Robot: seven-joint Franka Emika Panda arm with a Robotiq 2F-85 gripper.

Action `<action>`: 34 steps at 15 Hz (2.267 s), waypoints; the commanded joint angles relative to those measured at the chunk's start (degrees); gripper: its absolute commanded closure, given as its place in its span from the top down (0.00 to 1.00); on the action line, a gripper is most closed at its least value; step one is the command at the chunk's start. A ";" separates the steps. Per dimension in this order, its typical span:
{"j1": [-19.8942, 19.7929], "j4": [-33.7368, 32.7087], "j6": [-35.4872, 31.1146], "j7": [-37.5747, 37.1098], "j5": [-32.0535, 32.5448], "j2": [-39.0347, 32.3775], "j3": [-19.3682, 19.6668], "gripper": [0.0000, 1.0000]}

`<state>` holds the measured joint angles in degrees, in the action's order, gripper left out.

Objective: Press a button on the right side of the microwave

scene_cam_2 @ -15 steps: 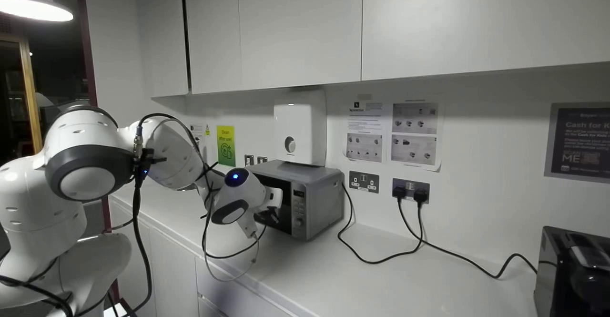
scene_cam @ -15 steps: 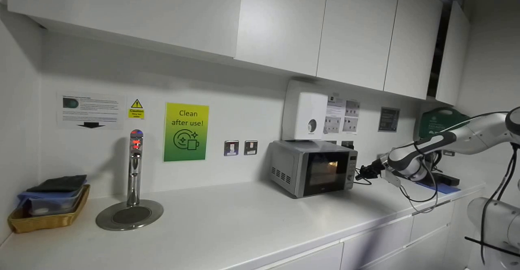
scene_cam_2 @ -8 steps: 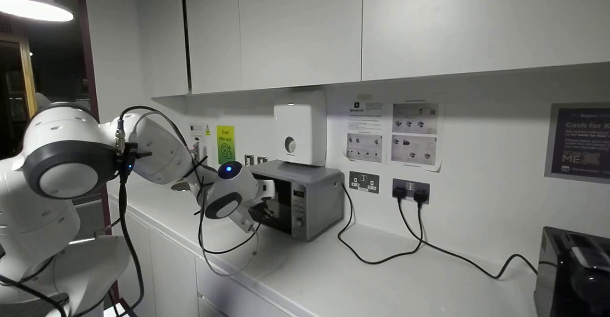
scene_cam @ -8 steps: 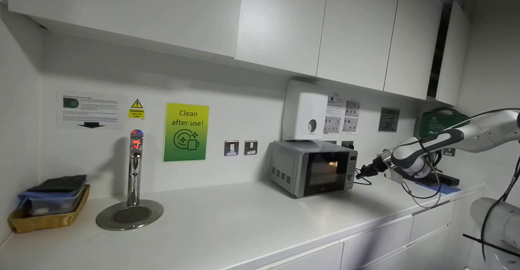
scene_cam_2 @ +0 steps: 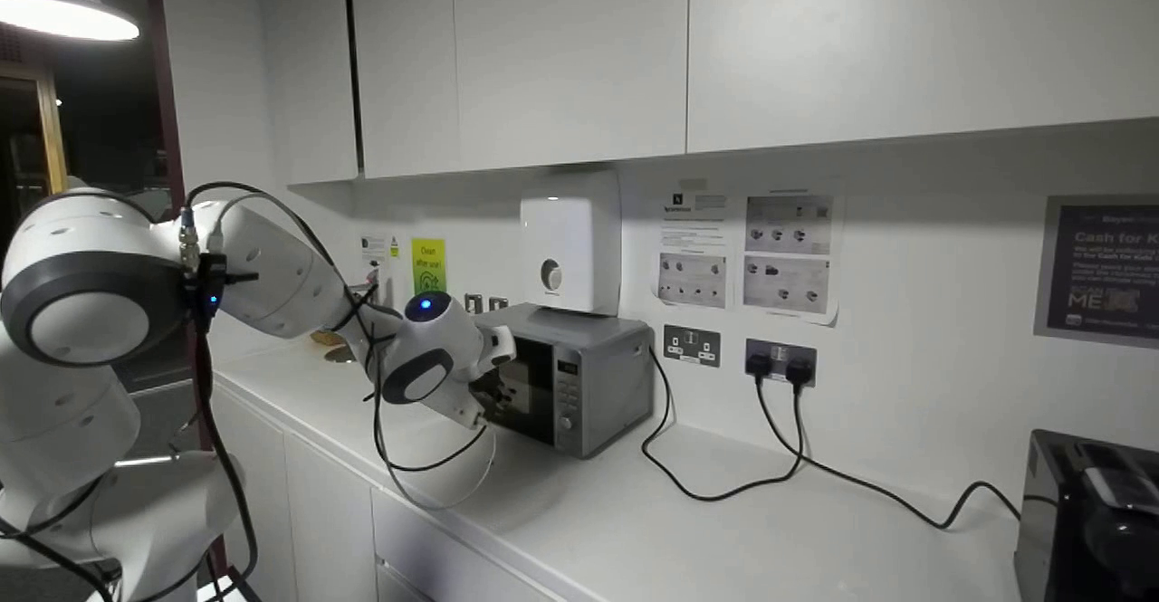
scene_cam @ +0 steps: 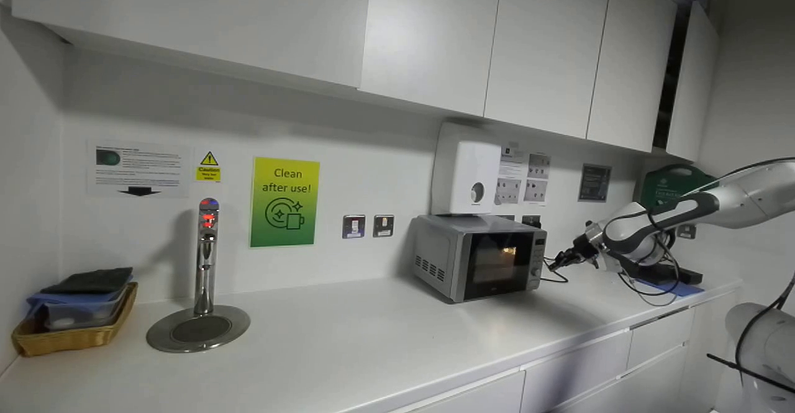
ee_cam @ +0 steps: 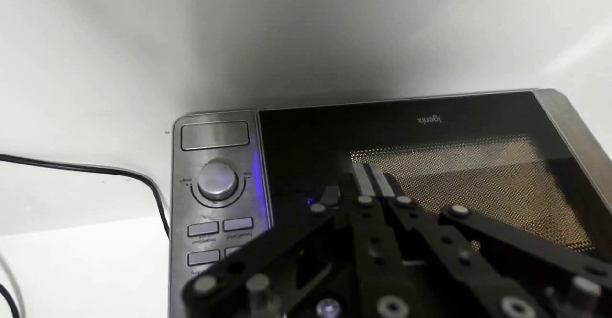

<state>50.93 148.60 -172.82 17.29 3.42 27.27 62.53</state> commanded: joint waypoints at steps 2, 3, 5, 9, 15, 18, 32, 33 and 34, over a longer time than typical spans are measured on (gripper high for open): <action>-12.26 -0.55 3.99 -0.83 -0.48 -5.16 -12.37 0.00; -15.59 -0.81 4.93 -1.20 -0.31 -6.27 -15.75 0.00; -23.02 -1.16 6.89 -1.60 0.06 -8.16 -22.92 0.00; -37.49 -2.22 13.39 -10.49 11.20 -9.28 -35.50 0.00; -55.27 -4.42 30.32 -18.03 15.85 -6.04 -55.51 0.00; -56.75 -6.88 39.49 -19.94 14.94 -4.91 -59.35 0.00; -54.01 -21.40 71.38 -11.45 -0.33 -5.60 -57.86 0.00; -54.03 -22.24 72.57 -10.97 -1.13 -5.81 -57.68 0.00; -54.02 -22.87 73.54 -10.42 -1.92 -5.84 -57.49 0.00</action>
<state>-3.80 129.52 -103.62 4.31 4.23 22.60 3.60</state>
